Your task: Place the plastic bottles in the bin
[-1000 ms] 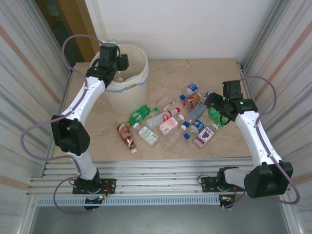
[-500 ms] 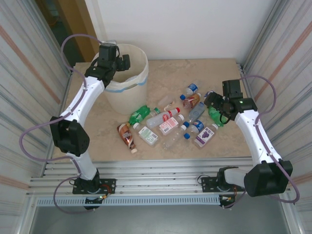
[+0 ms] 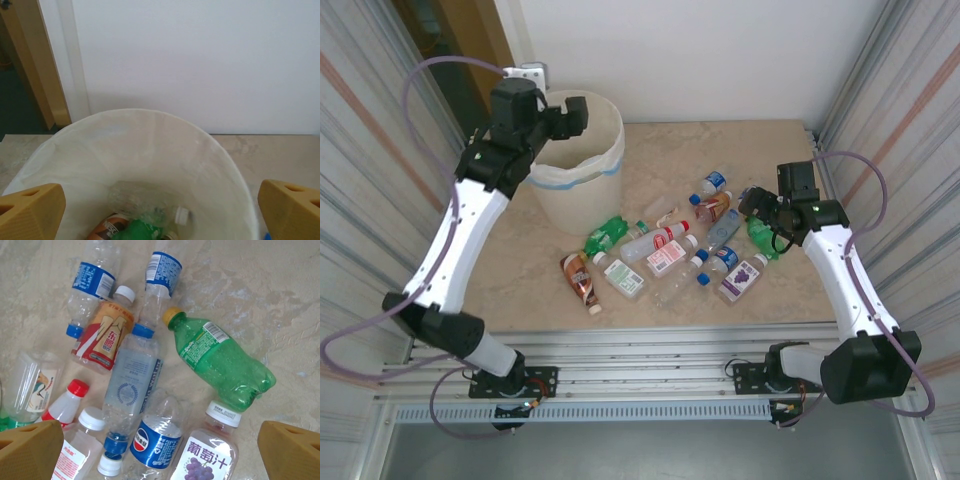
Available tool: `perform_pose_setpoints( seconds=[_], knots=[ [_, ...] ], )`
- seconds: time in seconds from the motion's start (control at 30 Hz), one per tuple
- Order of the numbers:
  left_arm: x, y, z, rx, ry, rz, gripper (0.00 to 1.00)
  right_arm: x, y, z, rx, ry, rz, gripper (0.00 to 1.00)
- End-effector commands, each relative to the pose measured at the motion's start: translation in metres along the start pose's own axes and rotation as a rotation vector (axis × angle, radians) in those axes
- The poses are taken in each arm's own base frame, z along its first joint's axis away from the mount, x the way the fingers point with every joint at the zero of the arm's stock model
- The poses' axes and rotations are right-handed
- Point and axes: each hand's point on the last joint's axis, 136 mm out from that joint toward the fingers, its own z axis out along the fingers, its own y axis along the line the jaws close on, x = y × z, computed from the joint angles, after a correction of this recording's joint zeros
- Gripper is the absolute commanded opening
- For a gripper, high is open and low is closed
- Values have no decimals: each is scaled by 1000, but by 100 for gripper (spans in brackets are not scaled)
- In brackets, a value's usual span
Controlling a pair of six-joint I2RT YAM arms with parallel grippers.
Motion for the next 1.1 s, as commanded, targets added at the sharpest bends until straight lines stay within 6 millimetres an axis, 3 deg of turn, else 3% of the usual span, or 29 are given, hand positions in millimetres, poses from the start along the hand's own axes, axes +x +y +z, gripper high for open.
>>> perform_pose_setpoints(
  seconds=[0.0,0.1,0.43,0.7,0.87,1.07],
  knots=[
    [30,1,-31,8,65,-27,99,-6,2,-12,-18,-50,-24,98],
    [67,2,-51,3,115,-48,99,-6,-2,-11,-5,-59,-31,98],
    [217,2,-96,-45,364,-202,98,-8,-5,-8,21,-66,-39,98],
    [317,26,-111,-213,535,-292,96,0,-11,-1,35,-47,-39,98],
    [356,31,-107,-249,600,-318,94,2,-11,1,33,-41,-33,98],
    [381,29,-93,-240,640,-321,92,2,-8,5,24,-31,-27,98]
  ],
)
